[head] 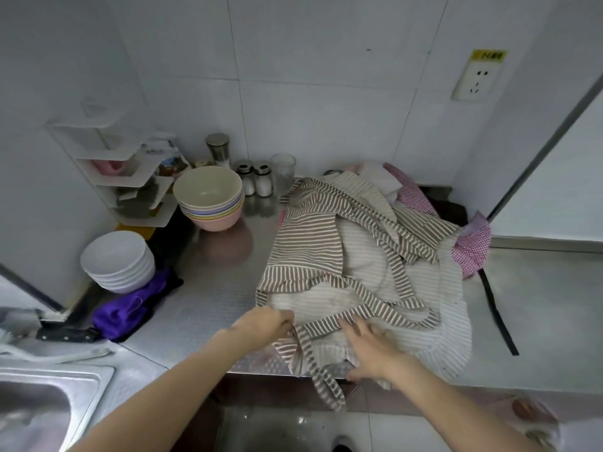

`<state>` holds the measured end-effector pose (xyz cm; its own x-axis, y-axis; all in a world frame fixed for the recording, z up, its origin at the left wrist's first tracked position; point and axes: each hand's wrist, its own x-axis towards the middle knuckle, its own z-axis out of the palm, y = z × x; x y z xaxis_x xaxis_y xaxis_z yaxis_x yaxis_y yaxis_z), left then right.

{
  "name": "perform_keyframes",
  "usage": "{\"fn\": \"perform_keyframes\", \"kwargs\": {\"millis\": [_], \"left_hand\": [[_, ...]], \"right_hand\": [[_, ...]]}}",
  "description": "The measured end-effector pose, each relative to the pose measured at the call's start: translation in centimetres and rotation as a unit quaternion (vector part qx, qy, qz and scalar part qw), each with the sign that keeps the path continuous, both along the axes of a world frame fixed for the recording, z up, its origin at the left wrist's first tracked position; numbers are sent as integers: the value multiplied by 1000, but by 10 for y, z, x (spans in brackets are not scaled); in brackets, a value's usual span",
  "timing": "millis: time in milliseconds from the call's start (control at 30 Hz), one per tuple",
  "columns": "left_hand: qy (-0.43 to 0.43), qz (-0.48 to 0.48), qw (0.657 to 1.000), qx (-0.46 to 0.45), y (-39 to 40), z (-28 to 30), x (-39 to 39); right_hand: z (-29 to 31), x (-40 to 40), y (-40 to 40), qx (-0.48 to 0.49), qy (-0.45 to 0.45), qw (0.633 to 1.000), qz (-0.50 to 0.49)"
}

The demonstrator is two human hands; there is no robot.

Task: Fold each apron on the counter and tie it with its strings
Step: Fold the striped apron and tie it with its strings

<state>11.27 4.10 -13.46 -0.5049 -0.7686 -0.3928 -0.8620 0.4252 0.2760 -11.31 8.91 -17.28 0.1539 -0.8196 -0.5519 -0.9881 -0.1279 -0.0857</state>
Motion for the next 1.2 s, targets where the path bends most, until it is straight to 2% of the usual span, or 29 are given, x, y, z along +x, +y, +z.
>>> {"fn": "perform_keyframes", "kwargs": {"millis": [100, 200, 333, 400, 500, 567, 633, 700, 767, 800, 867, 900, 933, 1000, 1033, 1100, 1200], "left_hand": [[152, 113, 982, 13, -15, 28, 21], [264, 254, 930, 27, -22, 49, 39], [277, 328, 899, 87, -17, 53, 51], [292, 343, 884, 127, -9, 59, 50], [328, 363, 833, 260, -1, 72, 54], [283, 331, 823, 365, 3, 78, 64], [206, 286, 826, 440, 8, 79, 77], [192, 269, 815, 477, 9, 80, 87], [246, 288, 796, 472, 5, 82, 89], [289, 317, 788, 441, -1, 81, 88], [375, 406, 765, 330, -16, 71, 83], [392, 451, 754, 273, -23, 65, 79], [383, 482, 755, 225, -32, 56, 75], [301, 499, 794, 174, -41, 36, 65], [270, 488, 814, 162, -42, 28, 62], [265, 482, 818, 166, -43, 14, 59], [242, 475, 816, 225, -36, 5, 64]], "right_hand": [[7, 2, -1, -50, 20, 998, -20], [22, 0, -4, -131, 42, 990, -19], [42, 7, -10, -163, 20, 986, -25], [48, 12, -13, -166, -19, 984, -63], [57, 13, -24, -176, -102, 967, -154], [60, 15, -28, -119, -115, 979, -120], [63, 22, -21, 2, -114, 992, -58], [63, 26, -12, 120, -134, 983, -24], [68, 21, -4, 179, -168, 969, -37], [71, 16, -3, 207, -193, 957, -67], [74, 2, -6, 295, -266, 905, -155], [74, -4, -9, 320, -280, 888, -178], [72, -8, -14, 310, -269, 894, -182], [59, -10, -27, 195, -161, 959, -126], [53, -7, -30, 131, -123, 980, -90], [38, -1, -38, 54, -108, 989, -86], [25, 6, -49, 19, -114, 988, -102]]}}
